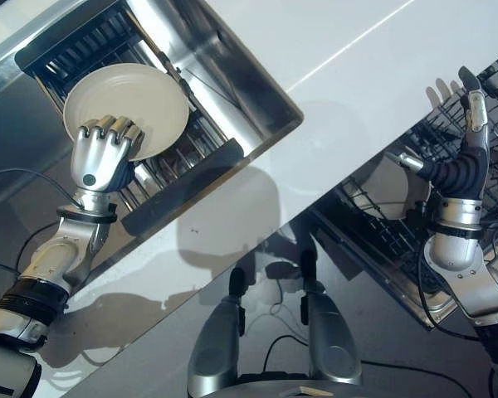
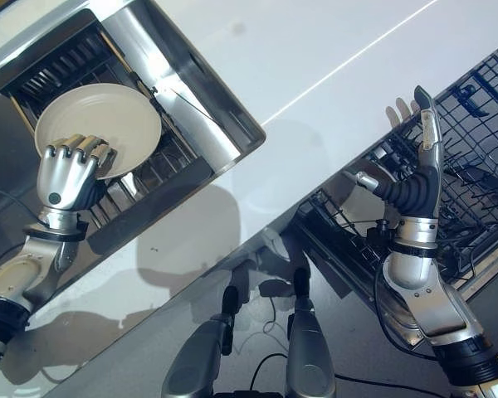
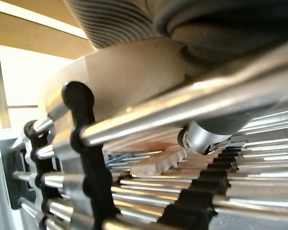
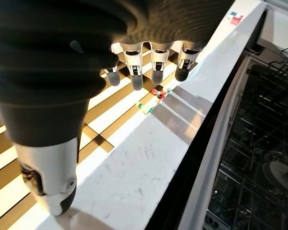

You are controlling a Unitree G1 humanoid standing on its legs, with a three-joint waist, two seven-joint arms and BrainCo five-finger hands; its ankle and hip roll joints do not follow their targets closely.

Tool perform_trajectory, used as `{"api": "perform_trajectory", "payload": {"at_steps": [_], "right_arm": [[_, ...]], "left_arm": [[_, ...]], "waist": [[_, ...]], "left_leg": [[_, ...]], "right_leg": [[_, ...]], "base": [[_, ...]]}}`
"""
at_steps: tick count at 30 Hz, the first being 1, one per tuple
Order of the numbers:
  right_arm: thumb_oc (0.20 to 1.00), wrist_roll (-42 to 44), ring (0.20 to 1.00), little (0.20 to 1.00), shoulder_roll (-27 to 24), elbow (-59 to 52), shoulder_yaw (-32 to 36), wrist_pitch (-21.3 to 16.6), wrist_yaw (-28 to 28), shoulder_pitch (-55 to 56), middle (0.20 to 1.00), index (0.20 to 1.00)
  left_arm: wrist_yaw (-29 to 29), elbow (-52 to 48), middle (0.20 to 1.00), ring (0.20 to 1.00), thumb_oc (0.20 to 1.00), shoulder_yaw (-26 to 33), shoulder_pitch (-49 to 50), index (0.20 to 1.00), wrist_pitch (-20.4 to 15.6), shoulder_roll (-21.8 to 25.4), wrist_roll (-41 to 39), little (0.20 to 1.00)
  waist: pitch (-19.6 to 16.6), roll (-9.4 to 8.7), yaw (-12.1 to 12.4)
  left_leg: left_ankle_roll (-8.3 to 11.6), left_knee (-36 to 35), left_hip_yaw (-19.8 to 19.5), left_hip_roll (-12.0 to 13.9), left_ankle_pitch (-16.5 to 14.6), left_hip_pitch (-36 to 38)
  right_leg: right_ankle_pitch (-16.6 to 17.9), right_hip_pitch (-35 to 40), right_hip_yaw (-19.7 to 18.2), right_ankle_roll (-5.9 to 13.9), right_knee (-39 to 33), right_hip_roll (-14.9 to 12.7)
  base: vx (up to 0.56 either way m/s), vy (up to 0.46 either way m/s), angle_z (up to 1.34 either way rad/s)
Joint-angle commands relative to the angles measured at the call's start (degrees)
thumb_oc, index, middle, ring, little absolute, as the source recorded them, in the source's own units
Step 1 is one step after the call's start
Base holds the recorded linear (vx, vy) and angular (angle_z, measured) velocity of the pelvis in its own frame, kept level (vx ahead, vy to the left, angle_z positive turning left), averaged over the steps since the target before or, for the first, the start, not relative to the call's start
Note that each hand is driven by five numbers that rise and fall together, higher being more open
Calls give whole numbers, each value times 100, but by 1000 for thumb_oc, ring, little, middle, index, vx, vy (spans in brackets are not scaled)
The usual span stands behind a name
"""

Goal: Pick up plates and place into dishwasher.

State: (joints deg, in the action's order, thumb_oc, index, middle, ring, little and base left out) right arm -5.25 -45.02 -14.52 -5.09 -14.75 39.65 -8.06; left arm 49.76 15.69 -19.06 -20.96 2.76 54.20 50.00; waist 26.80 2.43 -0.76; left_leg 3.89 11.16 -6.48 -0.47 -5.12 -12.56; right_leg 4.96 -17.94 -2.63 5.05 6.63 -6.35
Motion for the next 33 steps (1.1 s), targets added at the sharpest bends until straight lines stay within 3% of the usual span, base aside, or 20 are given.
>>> {"api": "perform_trajectory", "payload": {"at_steps": [1,11,18,25,33], "right_arm": [[1000,-134,1000,1000,65,-227,383,-316,-76,-5,1000,1000],[1000,-66,1000,1000,163,-219,540,-349,-233,284,1000,1000],[1000,22,1000,1000,210,-219,764,-488,-308,644,1000,1000],[1000,93,1000,1000,418,-351,1109,-585,-504,1125,1000,1000],[1000,106,1000,1000,559,-511,1312,-684,-709,1255,1000,1000]], "left_arm": [[56,119,200,200,200,259,696,200,30,-660,-45,200],[14,-53,200,200,200,628,1069,200,-333,-687,-13,200],[322,-309,200,200,200,1249,1409,200,-861,-650,-139,200],[305,-1171,200,200,200,2222,1894,200,-1633,-591,-96,200],[-383,-2042,200,200,200,2459,2070,200,-2743,-654,-470,200]], "waist": [[-301,-213,54],[-637,-208,103],[-950,-216,136],[-1480,-235,210],[-1949,-246,238]], "left_leg": [[-399,29,-72,-360,333,-528],[-395,-119,-99,-350,289,-157],[-374,-333,-107,-322,251,223],[-321,-624,-144,-267,218,691],[-268,-867,-206,-213,257,1025]], "right_leg": [[-705,26,3,150,592,111],[-790,359,92,149,535,93],[-845,724,147,163,370,80],[-943,1225,276,161,139,89],[-939,1539,351,151,-20,180]], "base": [[0,0,0],[48,-15,1],[62,-25,4],[69,-50,9],[4,-46,9]]}}
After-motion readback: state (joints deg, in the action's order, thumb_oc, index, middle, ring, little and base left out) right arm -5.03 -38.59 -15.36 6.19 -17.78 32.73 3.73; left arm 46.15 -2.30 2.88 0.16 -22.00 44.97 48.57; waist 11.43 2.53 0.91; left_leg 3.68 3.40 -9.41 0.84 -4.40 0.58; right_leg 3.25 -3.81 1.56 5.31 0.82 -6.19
